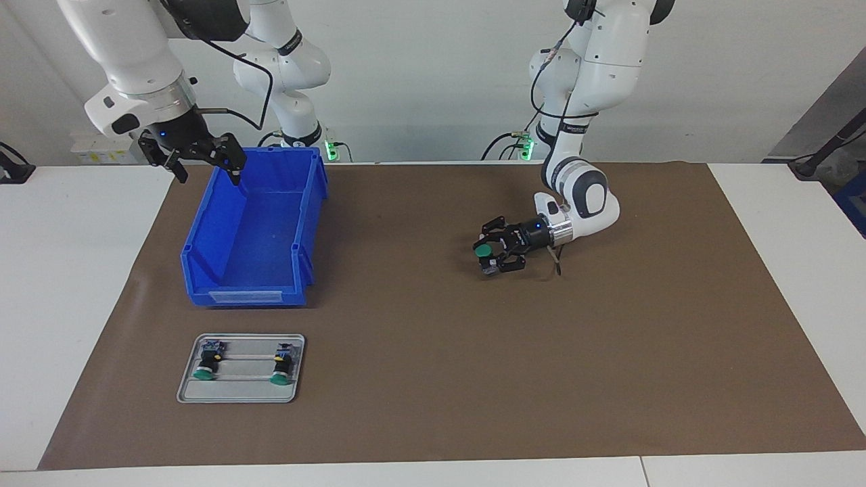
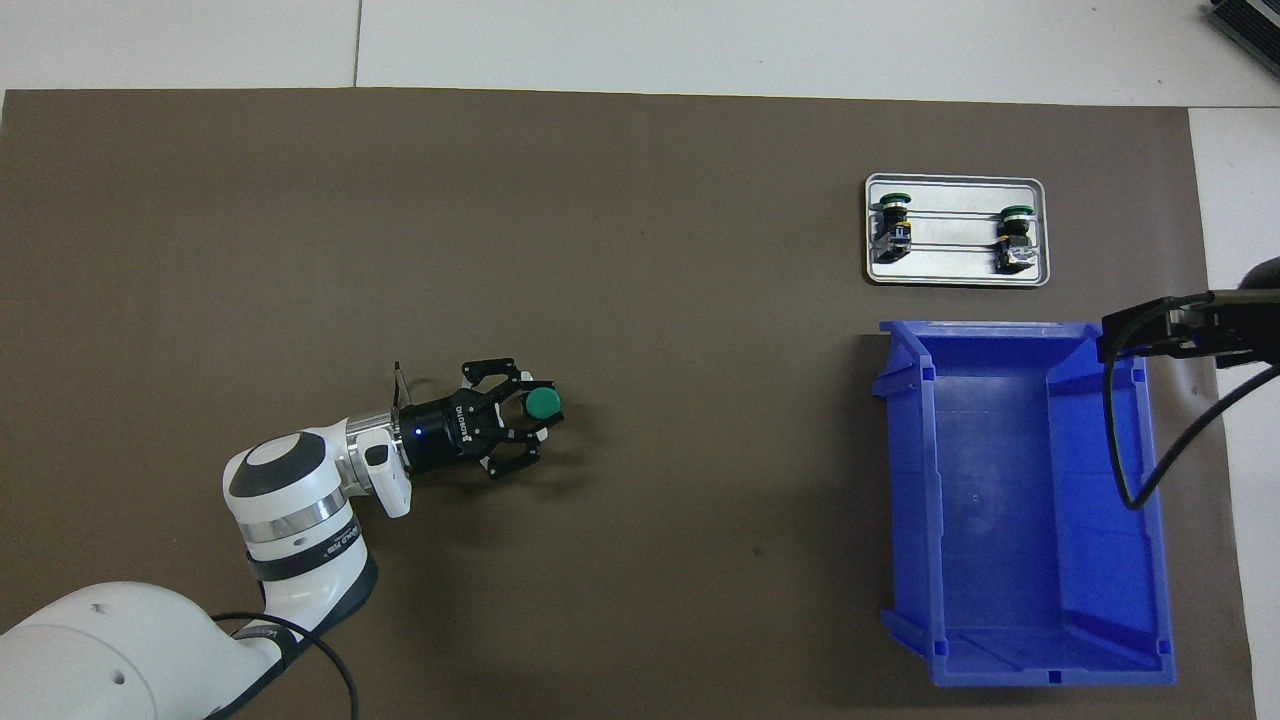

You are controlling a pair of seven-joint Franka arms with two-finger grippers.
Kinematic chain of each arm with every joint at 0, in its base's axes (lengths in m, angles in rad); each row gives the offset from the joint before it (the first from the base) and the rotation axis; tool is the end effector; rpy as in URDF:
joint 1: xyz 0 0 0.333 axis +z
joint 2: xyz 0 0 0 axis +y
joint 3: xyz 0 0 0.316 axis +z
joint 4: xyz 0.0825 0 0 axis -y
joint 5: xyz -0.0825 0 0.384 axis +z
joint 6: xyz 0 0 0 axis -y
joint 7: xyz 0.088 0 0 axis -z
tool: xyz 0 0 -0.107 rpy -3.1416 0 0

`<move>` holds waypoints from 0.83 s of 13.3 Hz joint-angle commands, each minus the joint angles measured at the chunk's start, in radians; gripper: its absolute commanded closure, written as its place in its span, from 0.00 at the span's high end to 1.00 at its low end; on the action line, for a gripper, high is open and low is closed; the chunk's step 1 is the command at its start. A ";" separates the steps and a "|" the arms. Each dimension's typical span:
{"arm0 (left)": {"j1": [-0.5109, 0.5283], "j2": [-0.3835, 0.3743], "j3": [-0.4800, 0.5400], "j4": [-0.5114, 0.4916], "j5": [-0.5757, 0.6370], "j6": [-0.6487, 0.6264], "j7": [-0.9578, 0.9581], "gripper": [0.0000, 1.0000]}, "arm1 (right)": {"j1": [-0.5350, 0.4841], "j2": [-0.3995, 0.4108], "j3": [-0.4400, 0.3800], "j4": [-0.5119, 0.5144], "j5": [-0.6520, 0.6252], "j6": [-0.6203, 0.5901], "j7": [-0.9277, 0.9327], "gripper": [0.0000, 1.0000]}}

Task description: Place and press button with both arms

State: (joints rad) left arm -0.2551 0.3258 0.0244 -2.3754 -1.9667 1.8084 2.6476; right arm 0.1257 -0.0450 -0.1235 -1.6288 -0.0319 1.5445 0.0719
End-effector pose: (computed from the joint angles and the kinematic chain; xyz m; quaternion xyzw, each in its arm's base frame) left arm 0.4632 -0.1874 0.2068 0.5880 -0.4293 0.5171 0.4501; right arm 0.5371 -0.0038 0.6194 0.9991 -0.0348 -0.0193 0.0139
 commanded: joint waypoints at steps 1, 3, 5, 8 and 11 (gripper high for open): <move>0.031 0.013 0.006 0.007 -0.017 -0.067 0.029 0.16 | -0.008 -0.012 0.005 -0.002 0.014 -0.012 -0.023 1.00; 0.028 0.015 0.006 0.005 -0.017 -0.060 0.031 0.16 | -0.008 -0.012 0.005 -0.002 0.014 -0.014 -0.023 1.00; 0.011 0.018 0.006 -0.001 -0.017 -0.032 0.035 0.16 | -0.008 -0.012 0.005 -0.002 0.014 -0.014 -0.023 1.00; -0.007 0.022 0.006 -0.004 -0.017 0.008 0.037 0.16 | -0.008 -0.012 0.005 -0.002 0.014 -0.014 -0.023 1.00; -0.006 0.022 0.006 -0.016 -0.017 0.011 0.037 0.16 | -0.008 -0.012 0.005 -0.002 0.014 -0.014 -0.023 1.00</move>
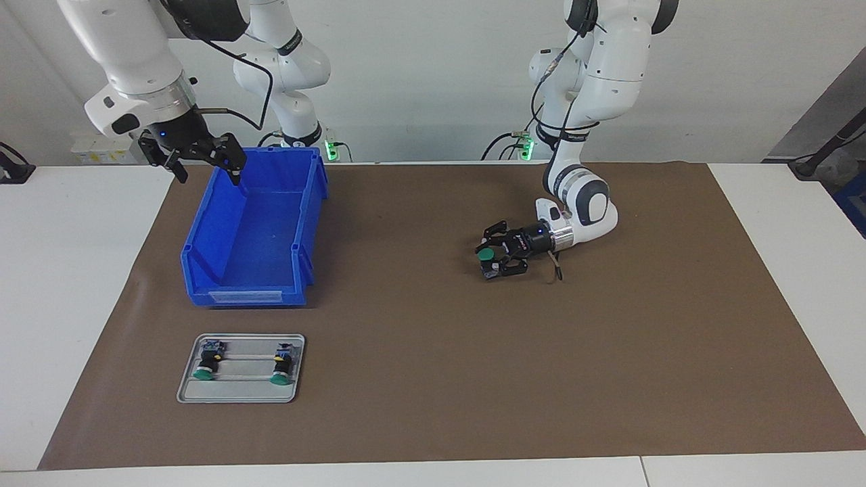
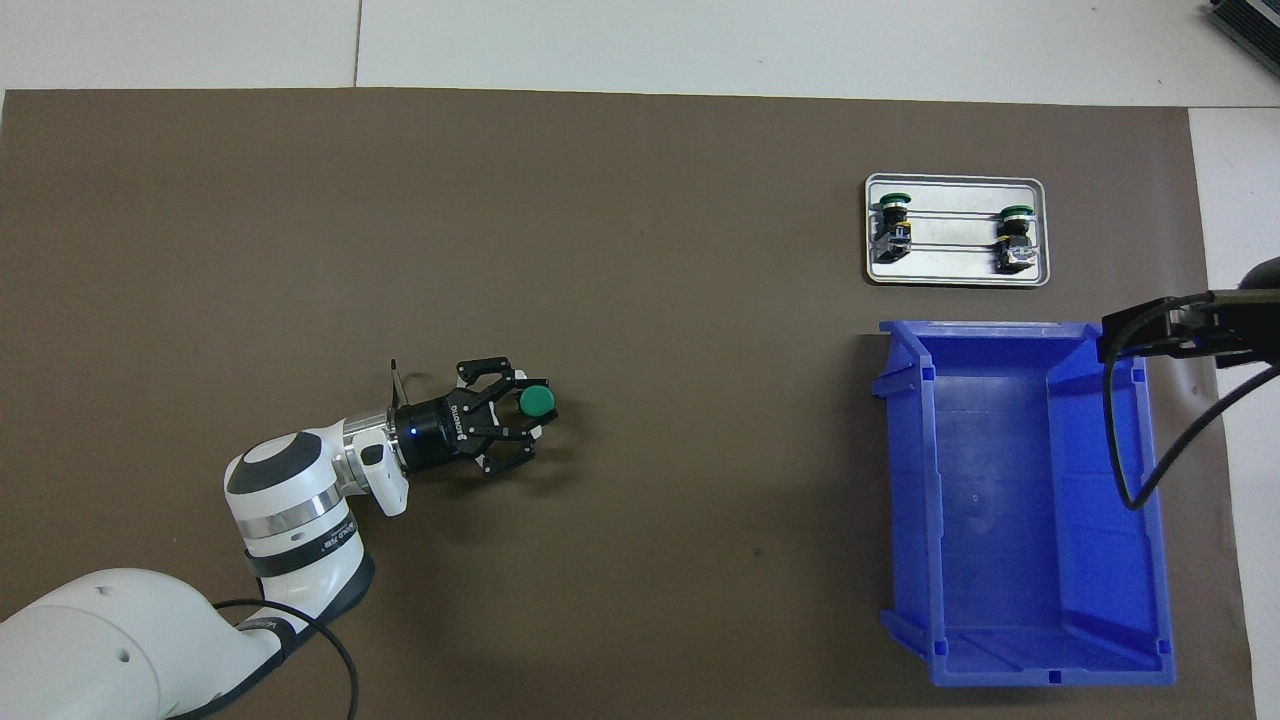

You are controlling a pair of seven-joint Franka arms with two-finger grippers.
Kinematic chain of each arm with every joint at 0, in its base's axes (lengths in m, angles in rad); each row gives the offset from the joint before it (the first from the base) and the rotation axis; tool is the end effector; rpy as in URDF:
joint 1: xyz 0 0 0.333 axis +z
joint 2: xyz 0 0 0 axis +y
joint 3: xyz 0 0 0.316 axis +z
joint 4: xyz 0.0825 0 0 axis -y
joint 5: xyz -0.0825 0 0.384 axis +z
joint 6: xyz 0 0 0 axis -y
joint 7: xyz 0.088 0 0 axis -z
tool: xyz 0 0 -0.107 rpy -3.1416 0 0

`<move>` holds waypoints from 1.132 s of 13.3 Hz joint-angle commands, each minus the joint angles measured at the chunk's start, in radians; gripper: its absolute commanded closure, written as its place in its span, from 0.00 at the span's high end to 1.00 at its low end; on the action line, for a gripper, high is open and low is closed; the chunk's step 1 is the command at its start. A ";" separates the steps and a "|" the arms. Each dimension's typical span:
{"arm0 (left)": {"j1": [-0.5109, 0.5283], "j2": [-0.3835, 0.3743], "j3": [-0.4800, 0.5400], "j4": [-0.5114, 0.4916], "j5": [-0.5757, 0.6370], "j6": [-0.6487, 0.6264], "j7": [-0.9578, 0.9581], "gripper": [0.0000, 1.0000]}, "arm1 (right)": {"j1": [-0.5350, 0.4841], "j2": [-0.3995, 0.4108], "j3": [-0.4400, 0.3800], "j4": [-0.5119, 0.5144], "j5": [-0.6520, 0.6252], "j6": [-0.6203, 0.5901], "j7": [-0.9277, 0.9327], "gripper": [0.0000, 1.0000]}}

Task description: Place and press button with both arms

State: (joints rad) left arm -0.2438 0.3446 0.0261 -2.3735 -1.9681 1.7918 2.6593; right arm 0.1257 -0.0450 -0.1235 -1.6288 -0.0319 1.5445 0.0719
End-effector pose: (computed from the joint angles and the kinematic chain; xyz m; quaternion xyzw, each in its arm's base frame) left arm 0.4638 -0.1825 0.1996 0.5881 -0.4247 0.5198 0.4511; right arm 0.5371 -0.0038 0.6194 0.9991 -0.0348 -0.0193 0.0139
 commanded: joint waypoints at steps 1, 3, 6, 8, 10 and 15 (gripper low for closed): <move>-0.012 0.004 0.003 -0.019 -0.015 0.026 0.024 0.16 | -0.008 -0.012 0.005 -0.002 0.014 -0.014 -0.023 1.00; -0.003 0.004 0.005 -0.019 -0.015 0.026 0.021 0.16 | -0.008 -0.012 0.005 -0.002 0.014 -0.014 -0.023 1.00; 0.006 0.002 0.002 -0.024 -0.028 0.026 0.008 0.15 | -0.008 -0.012 0.005 -0.002 0.014 -0.014 -0.023 1.00; 0.006 0.000 0.002 -0.027 -0.047 0.021 -0.025 0.13 | -0.008 -0.012 0.005 -0.002 0.014 -0.014 -0.023 1.00; 0.009 -0.001 0.002 -0.027 -0.055 0.015 -0.054 0.12 | -0.008 -0.012 0.005 -0.002 0.014 -0.014 -0.023 1.00; 0.012 -0.001 -0.002 -0.027 -0.117 0.002 -0.094 0.12 | -0.008 -0.012 0.005 -0.002 0.014 -0.014 -0.023 1.00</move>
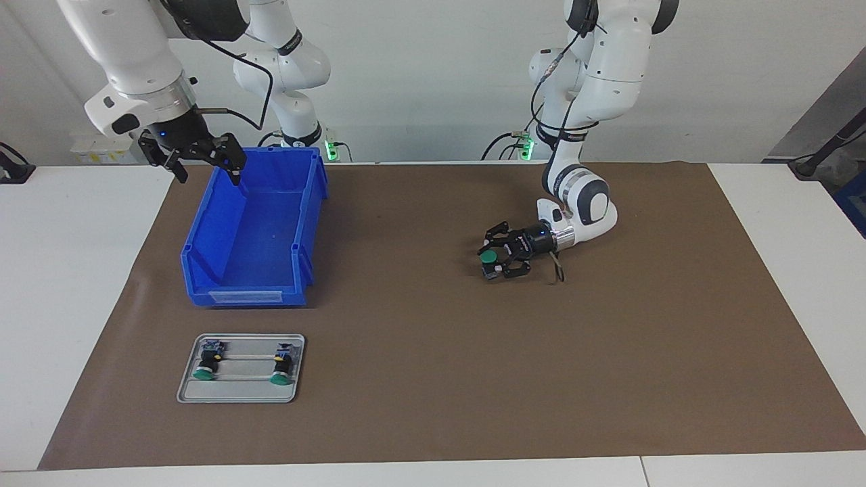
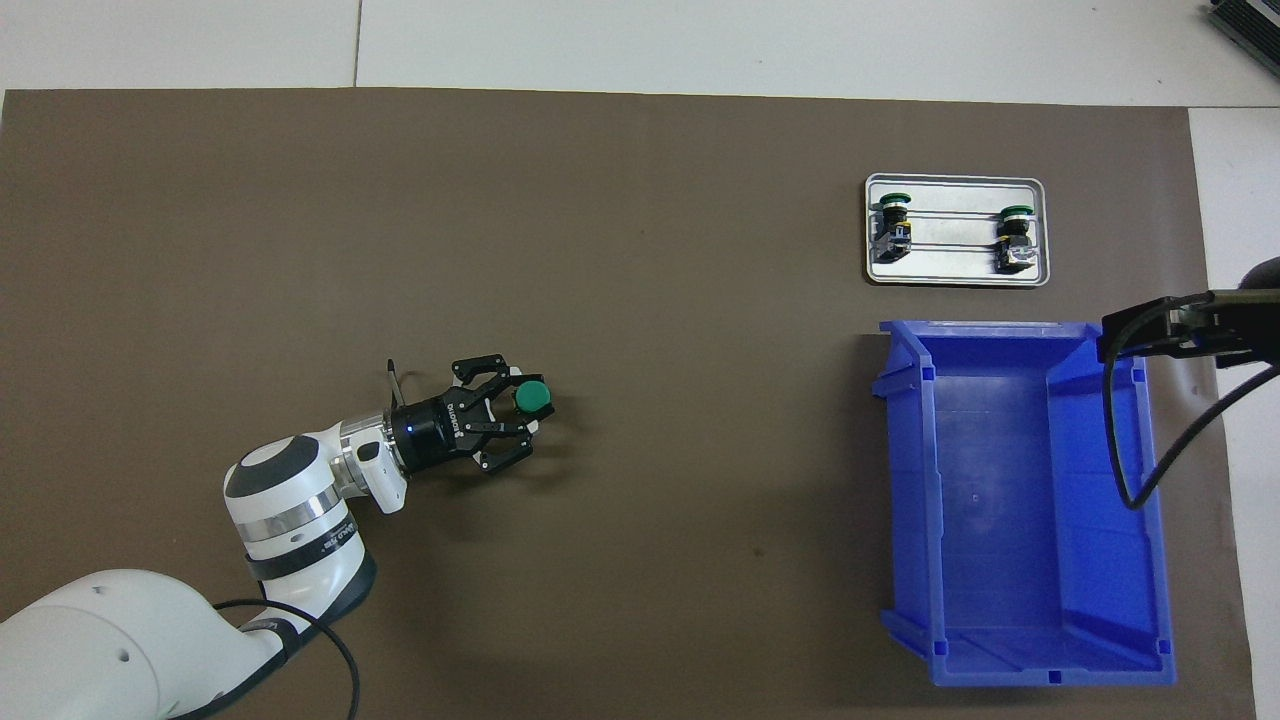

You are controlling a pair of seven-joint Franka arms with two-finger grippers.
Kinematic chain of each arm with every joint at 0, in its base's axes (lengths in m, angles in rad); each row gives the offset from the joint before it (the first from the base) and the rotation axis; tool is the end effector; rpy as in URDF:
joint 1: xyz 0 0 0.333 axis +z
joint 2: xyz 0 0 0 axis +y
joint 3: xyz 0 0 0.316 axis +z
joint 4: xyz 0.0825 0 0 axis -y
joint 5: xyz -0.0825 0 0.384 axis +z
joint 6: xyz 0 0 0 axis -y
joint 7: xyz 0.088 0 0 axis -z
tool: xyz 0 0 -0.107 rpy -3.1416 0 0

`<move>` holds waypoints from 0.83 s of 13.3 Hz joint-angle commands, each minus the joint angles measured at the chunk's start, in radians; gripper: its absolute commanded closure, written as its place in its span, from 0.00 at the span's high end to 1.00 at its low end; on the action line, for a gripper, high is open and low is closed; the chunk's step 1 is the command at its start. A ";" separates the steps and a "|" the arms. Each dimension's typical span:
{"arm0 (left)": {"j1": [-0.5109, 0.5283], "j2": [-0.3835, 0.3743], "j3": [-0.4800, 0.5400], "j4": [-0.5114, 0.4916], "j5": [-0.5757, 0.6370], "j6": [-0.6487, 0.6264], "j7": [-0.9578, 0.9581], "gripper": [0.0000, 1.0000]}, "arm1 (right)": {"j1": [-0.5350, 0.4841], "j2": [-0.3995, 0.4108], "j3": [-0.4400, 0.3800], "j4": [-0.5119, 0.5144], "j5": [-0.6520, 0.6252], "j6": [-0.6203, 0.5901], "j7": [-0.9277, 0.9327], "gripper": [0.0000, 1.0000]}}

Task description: Place and press button with both arms

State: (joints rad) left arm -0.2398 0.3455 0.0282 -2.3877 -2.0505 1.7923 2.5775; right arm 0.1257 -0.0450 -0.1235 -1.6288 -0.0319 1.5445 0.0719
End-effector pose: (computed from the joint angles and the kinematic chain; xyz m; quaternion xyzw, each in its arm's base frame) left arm 0.4655 -0.1767 0.1973 0.6194 -0.3632 0.5190 0.4638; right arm 0.5371 -0.0038 0.6194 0.9991 -0.0348 -0.0193 0.0139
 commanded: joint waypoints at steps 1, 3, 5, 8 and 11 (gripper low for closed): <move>0.008 -0.003 -0.005 -0.013 -0.042 -0.004 -0.016 0.12 | -0.008 -0.012 0.005 -0.002 0.014 -0.014 -0.023 1.00; 0.008 -0.003 -0.007 -0.013 -0.065 -0.004 -0.025 0.12 | -0.008 -0.012 0.005 -0.002 0.014 -0.014 -0.023 1.00; -0.001 -0.003 -0.008 -0.016 -0.091 -0.004 -0.033 0.10 | -0.008 -0.012 0.005 -0.002 0.014 -0.012 -0.023 1.00; -0.004 -0.005 -0.008 -0.031 -0.118 -0.004 -0.036 0.10 | -0.008 -0.012 0.005 -0.002 0.014 -0.014 -0.023 1.00; -0.004 -0.005 -0.008 -0.045 -0.129 -0.002 -0.036 0.10 | -0.008 -0.012 0.005 -0.002 0.014 -0.014 -0.023 1.00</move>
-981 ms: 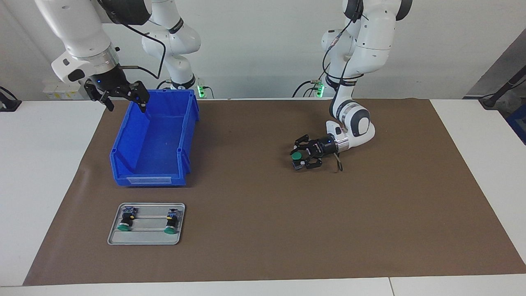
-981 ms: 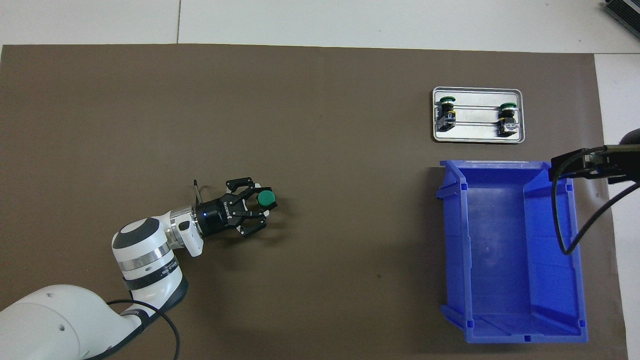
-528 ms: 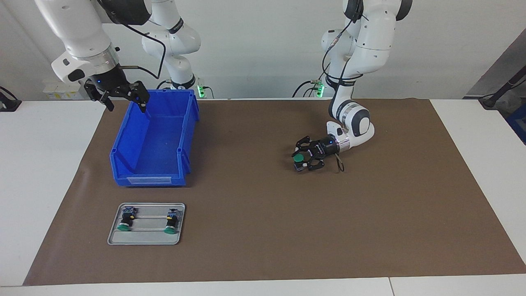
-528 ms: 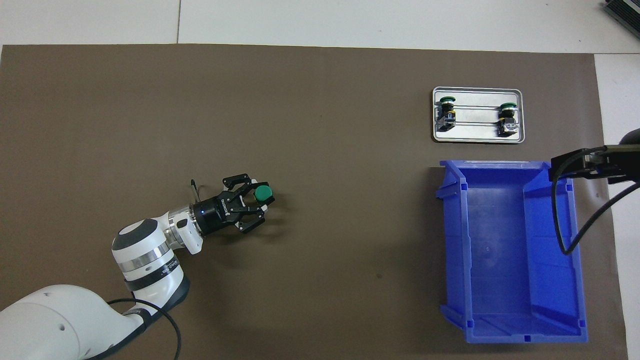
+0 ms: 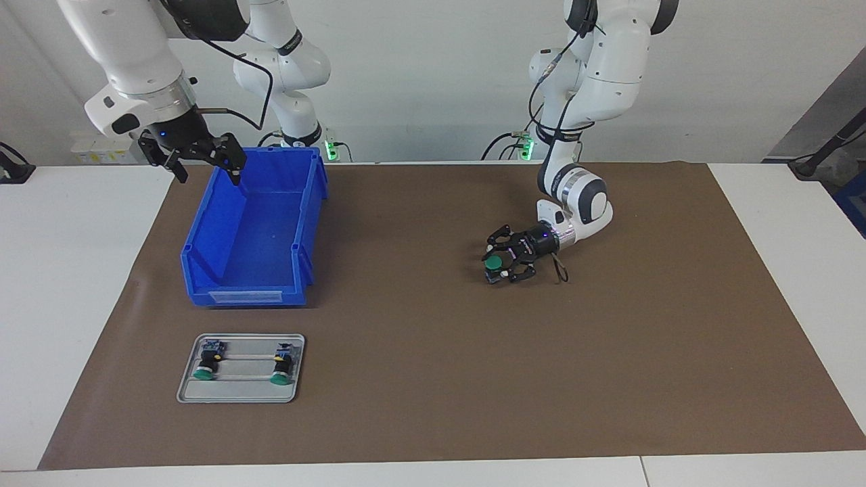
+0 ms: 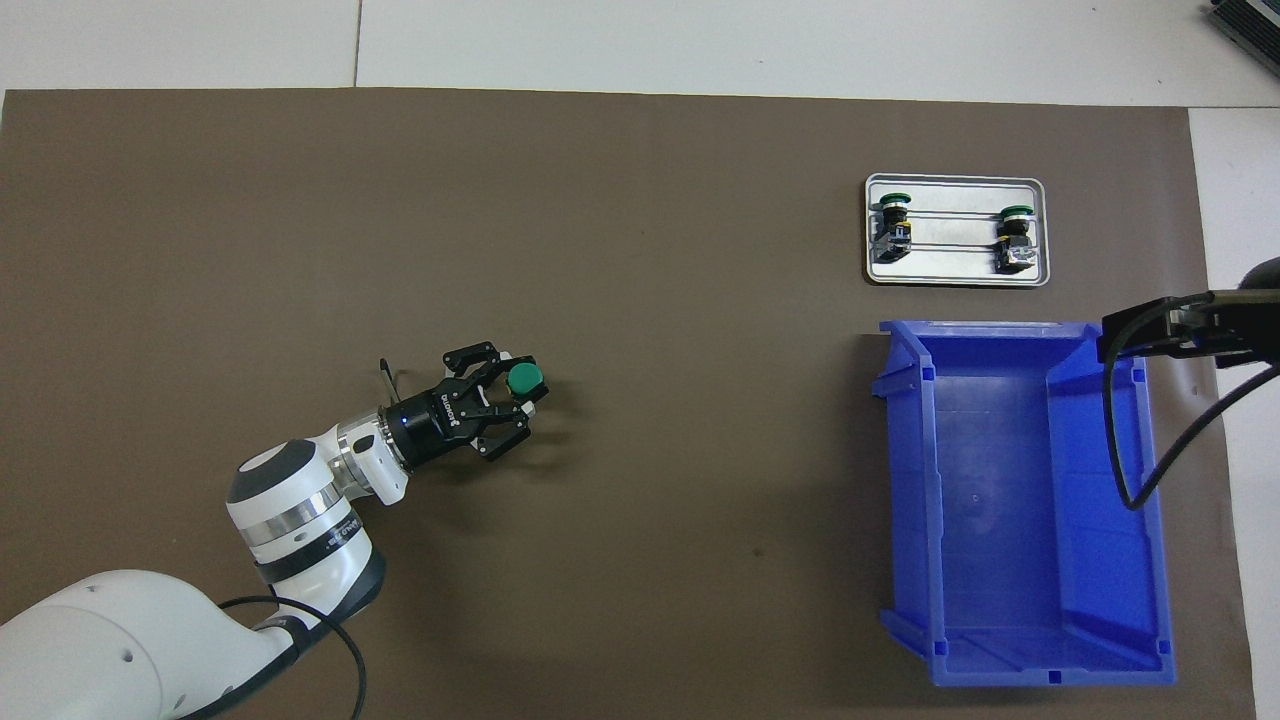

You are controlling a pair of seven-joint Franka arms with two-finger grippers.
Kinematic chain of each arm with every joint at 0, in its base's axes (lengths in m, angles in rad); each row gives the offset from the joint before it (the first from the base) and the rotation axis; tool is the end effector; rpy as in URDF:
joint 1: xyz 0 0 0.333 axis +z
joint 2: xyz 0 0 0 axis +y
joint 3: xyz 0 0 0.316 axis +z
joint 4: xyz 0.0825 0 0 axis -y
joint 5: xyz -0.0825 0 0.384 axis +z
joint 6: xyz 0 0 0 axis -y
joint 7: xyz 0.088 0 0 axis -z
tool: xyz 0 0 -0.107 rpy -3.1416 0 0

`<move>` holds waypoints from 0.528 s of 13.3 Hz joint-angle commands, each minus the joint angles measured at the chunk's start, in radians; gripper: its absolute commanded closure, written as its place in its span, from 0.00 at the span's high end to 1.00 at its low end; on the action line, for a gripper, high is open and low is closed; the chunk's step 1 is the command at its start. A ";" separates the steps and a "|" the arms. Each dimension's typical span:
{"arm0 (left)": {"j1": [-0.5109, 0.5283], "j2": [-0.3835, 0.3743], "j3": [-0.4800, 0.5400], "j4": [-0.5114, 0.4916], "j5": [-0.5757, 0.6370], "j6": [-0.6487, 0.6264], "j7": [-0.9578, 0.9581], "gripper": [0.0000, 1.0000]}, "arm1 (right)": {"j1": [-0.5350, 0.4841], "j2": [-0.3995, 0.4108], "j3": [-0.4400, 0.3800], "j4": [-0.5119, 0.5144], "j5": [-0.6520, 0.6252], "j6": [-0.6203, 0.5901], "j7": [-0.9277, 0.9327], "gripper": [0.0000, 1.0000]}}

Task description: Place and press button with both arms

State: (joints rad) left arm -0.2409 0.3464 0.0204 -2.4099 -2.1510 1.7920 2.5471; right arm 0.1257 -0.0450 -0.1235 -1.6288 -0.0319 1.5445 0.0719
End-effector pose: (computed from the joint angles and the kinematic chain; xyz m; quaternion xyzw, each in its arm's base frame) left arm 0.4626 -0.1762 0.1931 0.6384 -0.3105 0.5279 0.4662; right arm 0.5371 -0.0038 0.6194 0.9991 -0.0348 -0.0193 0.0139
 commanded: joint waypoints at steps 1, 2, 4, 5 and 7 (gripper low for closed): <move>-0.003 -0.006 0.000 -0.025 -0.029 0.000 -0.005 0.10 | -0.008 -0.012 0.005 -0.002 0.014 -0.012 -0.023 1.00; -0.005 -0.006 0.000 -0.028 -0.029 0.003 -0.007 0.10 | -0.008 -0.012 0.005 -0.002 0.014 -0.012 -0.023 1.00; -0.005 -0.006 0.000 -0.029 -0.029 0.006 -0.007 0.10 | -0.008 -0.012 0.005 -0.002 0.014 -0.012 -0.023 1.00; -0.003 -0.006 0.000 -0.029 -0.029 0.006 -0.007 0.10 | -0.008 -0.012 0.005 -0.002 0.014 -0.012 -0.023 1.00; -0.003 -0.006 0.003 -0.028 -0.029 0.010 -0.011 0.11 | -0.008 -0.012 0.005 -0.002 0.014 -0.014 -0.023 1.00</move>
State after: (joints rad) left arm -0.2409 0.3462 0.0200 -2.4146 -2.1609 1.7909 2.5422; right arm 0.1257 -0.0450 -0.1235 -1.6288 -0.0319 1.5445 0.0719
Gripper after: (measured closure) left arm 0.604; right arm 0.000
